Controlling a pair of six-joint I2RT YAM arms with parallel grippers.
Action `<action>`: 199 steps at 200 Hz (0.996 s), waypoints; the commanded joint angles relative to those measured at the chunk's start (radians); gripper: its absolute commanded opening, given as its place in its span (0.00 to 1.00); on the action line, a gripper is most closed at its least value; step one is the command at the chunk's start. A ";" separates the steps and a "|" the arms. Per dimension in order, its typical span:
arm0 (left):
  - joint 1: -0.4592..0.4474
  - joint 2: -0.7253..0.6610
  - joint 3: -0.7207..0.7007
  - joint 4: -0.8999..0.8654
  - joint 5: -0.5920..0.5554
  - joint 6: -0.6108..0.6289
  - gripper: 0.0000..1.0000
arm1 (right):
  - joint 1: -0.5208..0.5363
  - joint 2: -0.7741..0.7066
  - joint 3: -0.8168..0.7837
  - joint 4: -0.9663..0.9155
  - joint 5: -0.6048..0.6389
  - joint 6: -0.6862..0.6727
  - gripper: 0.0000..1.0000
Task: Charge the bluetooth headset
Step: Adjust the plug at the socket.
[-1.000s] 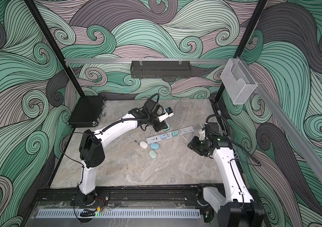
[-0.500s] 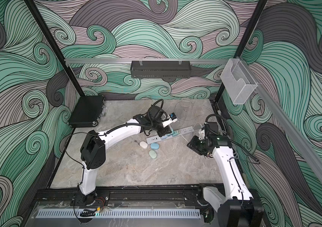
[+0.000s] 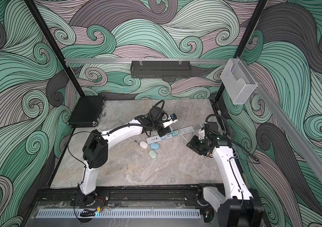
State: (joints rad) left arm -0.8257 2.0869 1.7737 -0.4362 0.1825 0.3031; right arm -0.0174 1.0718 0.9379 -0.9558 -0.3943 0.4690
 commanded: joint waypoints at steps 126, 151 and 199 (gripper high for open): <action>-0.024 0.103 0.046 0.006 -0.124 0.107 0.00 | 0.000 0.014 -0.013 0.004 -0.032 0.007 0.39; -0.024 0.110 0.041 -0.002 -0.170 0.107 0.00 | -0.001 0.017 -0.007 0.004 -0.032 0.009 0.39; -0.015 0.065 0.024 -0.041 -0.101 0.116 0.00 | 0.000 0.020 -0.012 0.005 -0.035 0.010 0.39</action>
State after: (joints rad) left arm -0.8490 2.1506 1.8027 -0.3908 0.0635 0.4046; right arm -0.0170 1.0851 0.9352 -0.9516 -0.4198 0.4725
